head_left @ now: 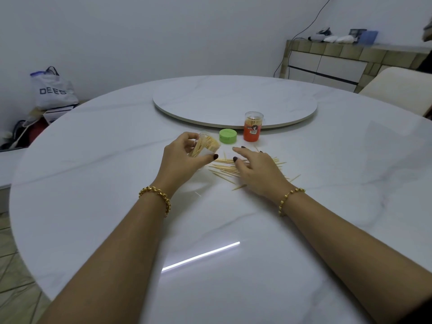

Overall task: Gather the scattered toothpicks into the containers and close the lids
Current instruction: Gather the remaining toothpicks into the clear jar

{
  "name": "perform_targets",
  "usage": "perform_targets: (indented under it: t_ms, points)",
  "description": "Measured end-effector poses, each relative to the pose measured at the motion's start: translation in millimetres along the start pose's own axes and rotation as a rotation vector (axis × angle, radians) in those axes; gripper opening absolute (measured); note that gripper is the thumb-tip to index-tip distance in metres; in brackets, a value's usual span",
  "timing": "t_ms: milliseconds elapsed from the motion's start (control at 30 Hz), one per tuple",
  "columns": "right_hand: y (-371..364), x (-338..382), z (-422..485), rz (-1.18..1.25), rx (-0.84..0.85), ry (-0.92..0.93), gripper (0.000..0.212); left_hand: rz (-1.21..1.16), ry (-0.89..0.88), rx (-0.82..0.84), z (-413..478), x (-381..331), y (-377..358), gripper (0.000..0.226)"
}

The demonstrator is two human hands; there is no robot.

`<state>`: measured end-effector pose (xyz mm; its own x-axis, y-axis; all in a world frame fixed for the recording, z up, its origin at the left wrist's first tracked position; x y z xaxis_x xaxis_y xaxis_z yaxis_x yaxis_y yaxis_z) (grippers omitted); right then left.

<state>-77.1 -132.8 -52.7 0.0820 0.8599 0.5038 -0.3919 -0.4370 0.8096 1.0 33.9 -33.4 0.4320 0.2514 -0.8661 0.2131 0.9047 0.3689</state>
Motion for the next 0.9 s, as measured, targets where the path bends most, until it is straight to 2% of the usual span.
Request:
perform_targets:
  t_ms: [100,267,400,567,700,900]
  points:
    - [-11,1,1,-0.030,0.107,0.007,0.046,-0.030,0.020,-0.012,1,3,5,0.053]
    - [-21,17,4,-0.105,0.172,0.091,0.047,-0.048,0.040,-0.024,0,6,8,0.053]
    - [-23,23,11,-0.108,0.144,0.112,0.026,-0.049,0.048,-0.029,0,6,10,0.053]
    - [-17,23,11,-0.083,0.073,0.140,0.029,-0.061,0.050,-0.037,0,6,11,0.053]
    - [0,5,13,0.035,0.041,0.065,0.032,-0.067,0.046,-0.014,-1,4,6,0.053]
    - [16,-48,17,-0.153,0.110,-0.134,0.028,-0.064,0.025,0.019,-2,0,-1,0.053]
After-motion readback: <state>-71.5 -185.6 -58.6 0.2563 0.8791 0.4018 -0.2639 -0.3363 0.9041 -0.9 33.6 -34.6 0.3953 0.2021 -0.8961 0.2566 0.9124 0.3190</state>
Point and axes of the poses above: each hand's wrist, its own z-axis towards the middle knuckle, its own y-axis out of the back of the hand, x = y × z, the point moved 8 cm from there along z, towards the middle knuckle, and after that the axes turned 2 degrees about -z, right-handed, at the moved point
